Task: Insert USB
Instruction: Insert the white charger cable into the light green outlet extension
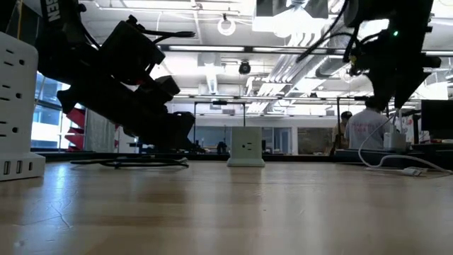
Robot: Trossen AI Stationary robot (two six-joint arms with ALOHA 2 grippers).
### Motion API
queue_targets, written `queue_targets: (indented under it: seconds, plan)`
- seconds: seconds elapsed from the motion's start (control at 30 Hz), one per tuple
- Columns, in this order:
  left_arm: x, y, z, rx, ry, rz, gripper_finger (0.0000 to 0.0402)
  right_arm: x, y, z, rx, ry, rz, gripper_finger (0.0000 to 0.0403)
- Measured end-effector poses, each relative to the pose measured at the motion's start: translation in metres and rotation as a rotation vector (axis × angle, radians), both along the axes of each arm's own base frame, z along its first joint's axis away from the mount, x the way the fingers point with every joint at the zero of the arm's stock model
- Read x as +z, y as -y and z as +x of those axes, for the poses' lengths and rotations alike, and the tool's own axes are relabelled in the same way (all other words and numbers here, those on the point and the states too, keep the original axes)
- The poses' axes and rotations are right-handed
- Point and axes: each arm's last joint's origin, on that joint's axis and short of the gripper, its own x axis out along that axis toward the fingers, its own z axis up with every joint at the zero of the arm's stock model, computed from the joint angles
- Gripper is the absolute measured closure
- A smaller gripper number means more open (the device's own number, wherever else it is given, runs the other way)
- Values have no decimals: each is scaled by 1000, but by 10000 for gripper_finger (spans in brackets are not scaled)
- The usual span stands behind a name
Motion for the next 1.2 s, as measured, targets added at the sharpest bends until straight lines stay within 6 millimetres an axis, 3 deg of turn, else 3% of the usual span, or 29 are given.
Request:
queue_targets:
  seconds: [0.27,0.5,0.8,1.03,1.2]
  plan:
    - [1,1,2,-25,21,-20,358,-15,-62,13,410,174,409,154]
    - [2,2,2,-29,26,-21,358,-33,-114,6,574,273,637,196]
    - [3,3,3,-32,42,-23,358,-74,-152,-9,609,66,560,238]
    - [3,3,3,-34,42,-25,358,-105,-163,-8,612,-72,460,240]
    - [3,3,3,-35,42,-26,358,-115,-165,-7,594,-124,434,250]
